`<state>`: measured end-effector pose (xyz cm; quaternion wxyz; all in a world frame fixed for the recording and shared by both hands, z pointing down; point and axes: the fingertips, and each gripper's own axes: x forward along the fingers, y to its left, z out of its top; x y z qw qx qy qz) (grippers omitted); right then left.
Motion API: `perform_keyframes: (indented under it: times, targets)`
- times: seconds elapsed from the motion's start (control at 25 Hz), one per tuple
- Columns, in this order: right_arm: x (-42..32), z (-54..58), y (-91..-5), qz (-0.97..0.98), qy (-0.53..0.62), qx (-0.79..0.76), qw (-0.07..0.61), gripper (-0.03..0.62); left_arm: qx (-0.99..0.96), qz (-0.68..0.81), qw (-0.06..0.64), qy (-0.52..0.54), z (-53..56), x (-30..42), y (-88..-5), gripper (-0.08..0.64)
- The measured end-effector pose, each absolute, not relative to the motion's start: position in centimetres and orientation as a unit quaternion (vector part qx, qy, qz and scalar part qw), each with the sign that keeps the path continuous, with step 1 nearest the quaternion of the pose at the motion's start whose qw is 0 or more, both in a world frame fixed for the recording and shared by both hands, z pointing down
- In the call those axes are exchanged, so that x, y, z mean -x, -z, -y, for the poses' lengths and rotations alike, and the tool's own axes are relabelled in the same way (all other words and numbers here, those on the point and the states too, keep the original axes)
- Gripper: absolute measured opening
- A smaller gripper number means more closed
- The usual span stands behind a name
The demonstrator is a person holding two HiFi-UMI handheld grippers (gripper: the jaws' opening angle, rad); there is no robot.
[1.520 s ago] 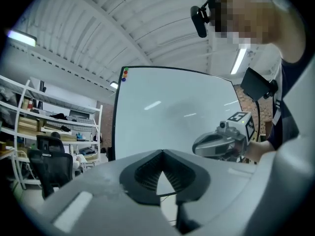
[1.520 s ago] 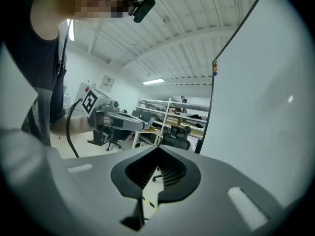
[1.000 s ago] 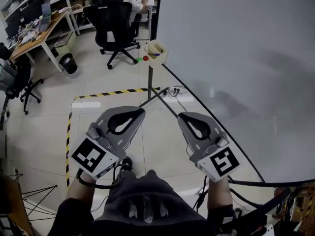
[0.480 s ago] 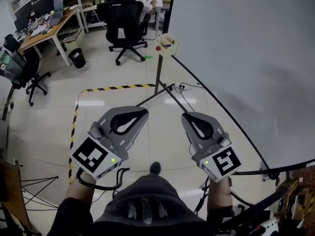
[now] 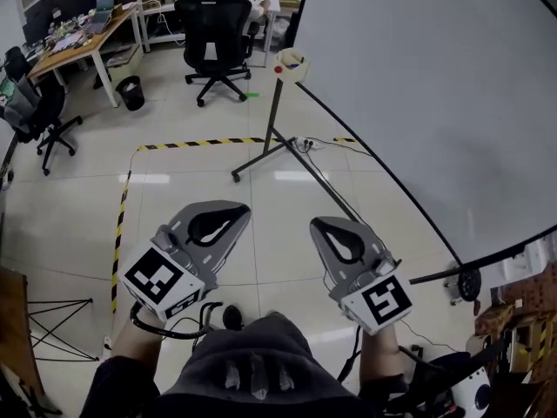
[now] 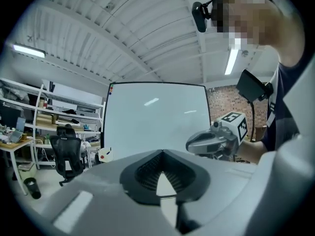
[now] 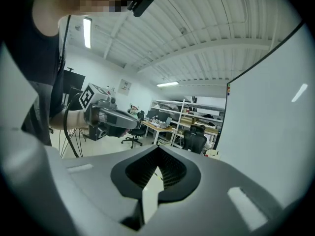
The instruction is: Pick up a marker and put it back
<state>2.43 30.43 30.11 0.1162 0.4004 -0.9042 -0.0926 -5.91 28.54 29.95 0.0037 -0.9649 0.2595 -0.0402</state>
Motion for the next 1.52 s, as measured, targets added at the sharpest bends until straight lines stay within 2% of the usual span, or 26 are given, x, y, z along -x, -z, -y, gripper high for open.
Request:
perform_keyframes:
  times: [0.24,0.64,1.0,1.52]
  targets:
    - [-5.4,-36.1,-29.0,0.901,0.101,-0.41,0.099,0.002,0.964,-0.262,0.013,0.035,-34.1,3.3,-29.0,0.006]
    - [-13.2,-44.0,-31.5,0.903,0.078,-0.406,0.115,0.002,0.963,-0.265,0.002,0.046,-42.7,-4.8,-31.2,0.006]
    - [-13.1,-46.0,-31.6,0.905,0.08,-0.405,0.102,0.002,0.957,-0.283,0.01,0.06,-45.1,-4.3,-31.0,0.006]
    - [-9.3,-45.8,-31.5,0.907,0.09,-0.396,0.108,0.002,0.953,-0.297,0.005,0.053,-45.3,-0.2,-31.2,0.006]
